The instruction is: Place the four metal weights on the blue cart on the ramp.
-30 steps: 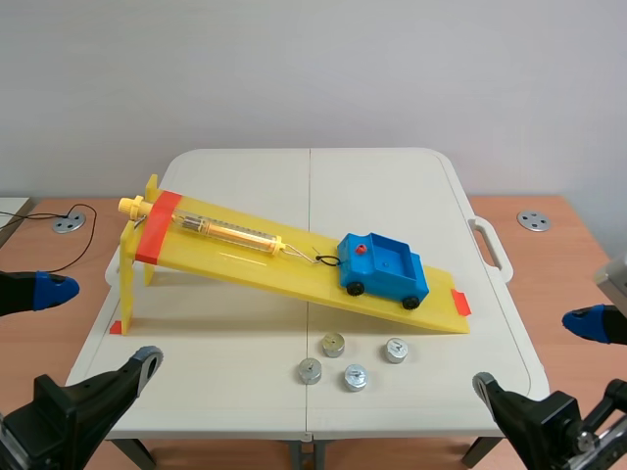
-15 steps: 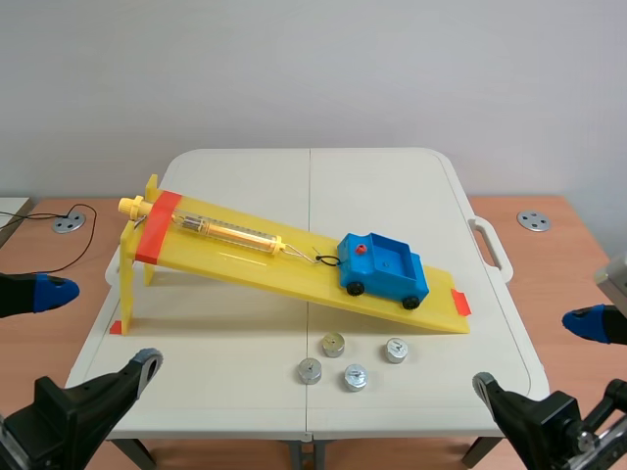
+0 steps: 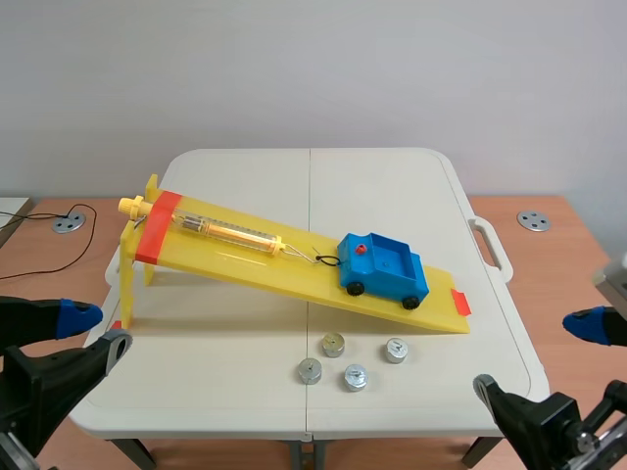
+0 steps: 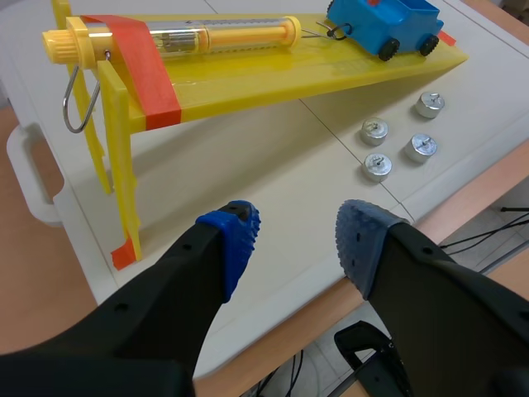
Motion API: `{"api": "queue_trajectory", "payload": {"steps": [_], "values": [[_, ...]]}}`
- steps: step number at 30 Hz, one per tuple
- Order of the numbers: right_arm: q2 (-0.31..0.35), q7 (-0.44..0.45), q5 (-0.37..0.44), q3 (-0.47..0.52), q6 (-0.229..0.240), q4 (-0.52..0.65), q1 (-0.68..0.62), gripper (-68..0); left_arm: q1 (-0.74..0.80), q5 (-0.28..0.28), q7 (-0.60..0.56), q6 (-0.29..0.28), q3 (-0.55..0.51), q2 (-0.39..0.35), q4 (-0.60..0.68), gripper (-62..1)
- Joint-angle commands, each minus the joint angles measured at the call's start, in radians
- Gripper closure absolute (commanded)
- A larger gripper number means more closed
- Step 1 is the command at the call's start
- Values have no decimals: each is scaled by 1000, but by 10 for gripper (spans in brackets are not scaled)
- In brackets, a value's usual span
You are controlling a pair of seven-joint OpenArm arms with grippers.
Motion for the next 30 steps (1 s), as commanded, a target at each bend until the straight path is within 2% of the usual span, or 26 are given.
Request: {"api": "queue_trajectory", "payload": {"steps": [1,8,13,22,30], "values": [[21,31,45,32,-30,57,64,-661,4,-81,-106,-26,-17,9,72,-214],[2,-9,45,-22,-26,55,140,-661,-1,-80,-100,-25,-17,23,72,-27],[-19,-39,44,-93,-26,45,201,-649,-21,-74,-40,-25,-17,60,71,-27],[-80,-96,14,-211,-11,-25,323,-498,-34,-74,0,-32,-17,85,71,-27],[-132,-120,-63,-298,-7,-74,409,-432,-34,-74,3,-32,-17,85,71,-27]]}}
